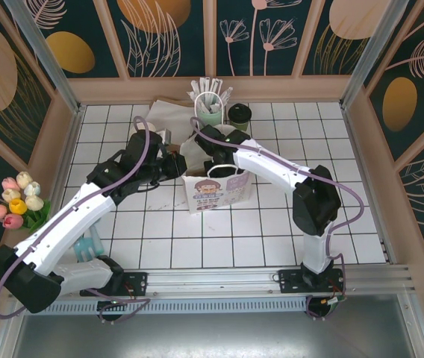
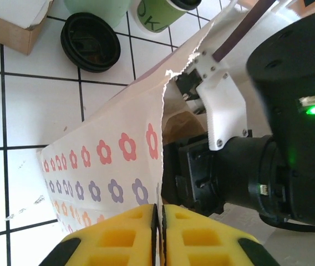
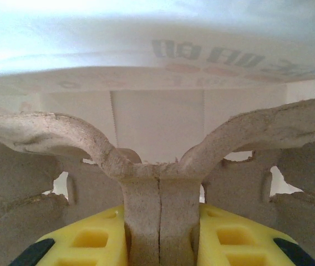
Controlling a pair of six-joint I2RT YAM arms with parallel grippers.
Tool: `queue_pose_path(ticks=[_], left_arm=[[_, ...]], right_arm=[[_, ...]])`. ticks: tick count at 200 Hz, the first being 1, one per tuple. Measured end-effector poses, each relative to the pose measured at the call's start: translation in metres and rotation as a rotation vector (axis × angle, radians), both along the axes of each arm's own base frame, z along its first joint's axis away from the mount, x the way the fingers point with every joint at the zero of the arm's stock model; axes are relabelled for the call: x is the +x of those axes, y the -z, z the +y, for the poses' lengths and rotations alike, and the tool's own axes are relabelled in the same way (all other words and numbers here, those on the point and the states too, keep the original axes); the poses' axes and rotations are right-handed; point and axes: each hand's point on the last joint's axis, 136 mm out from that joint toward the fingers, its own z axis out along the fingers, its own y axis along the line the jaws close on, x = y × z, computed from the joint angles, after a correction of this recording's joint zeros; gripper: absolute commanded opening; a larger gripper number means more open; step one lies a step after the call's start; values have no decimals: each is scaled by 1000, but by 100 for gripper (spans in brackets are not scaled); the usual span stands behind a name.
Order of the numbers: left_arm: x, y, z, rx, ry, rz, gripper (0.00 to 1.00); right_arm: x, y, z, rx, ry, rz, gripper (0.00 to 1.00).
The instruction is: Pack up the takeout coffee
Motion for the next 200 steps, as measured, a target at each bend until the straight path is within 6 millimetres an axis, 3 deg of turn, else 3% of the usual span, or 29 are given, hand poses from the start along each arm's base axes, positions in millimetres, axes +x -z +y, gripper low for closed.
queue_pose_path(ticks=[20,78,92,114,165,200], left_arm=[[-1,-1,-2,-8,11,5,0],[-3,-4,-18,-72,76,2,0],[-5,-3,-21,-83,94,7,40],[-5,-2,-19,-53,108,-10,59],[27,-17,-8,131,76,-108,67],[44,-6,-5,250,62,-100,67]], right_arm=[[0,0,0,-1,2,0,28],[2,3,1,18,77,7,29],[3,2,2,29,96,5,29],[6,3,7,51,101,-8,28],[5,4,12,62,88,-13,28],[6,8,10,57,90,-1,28]])
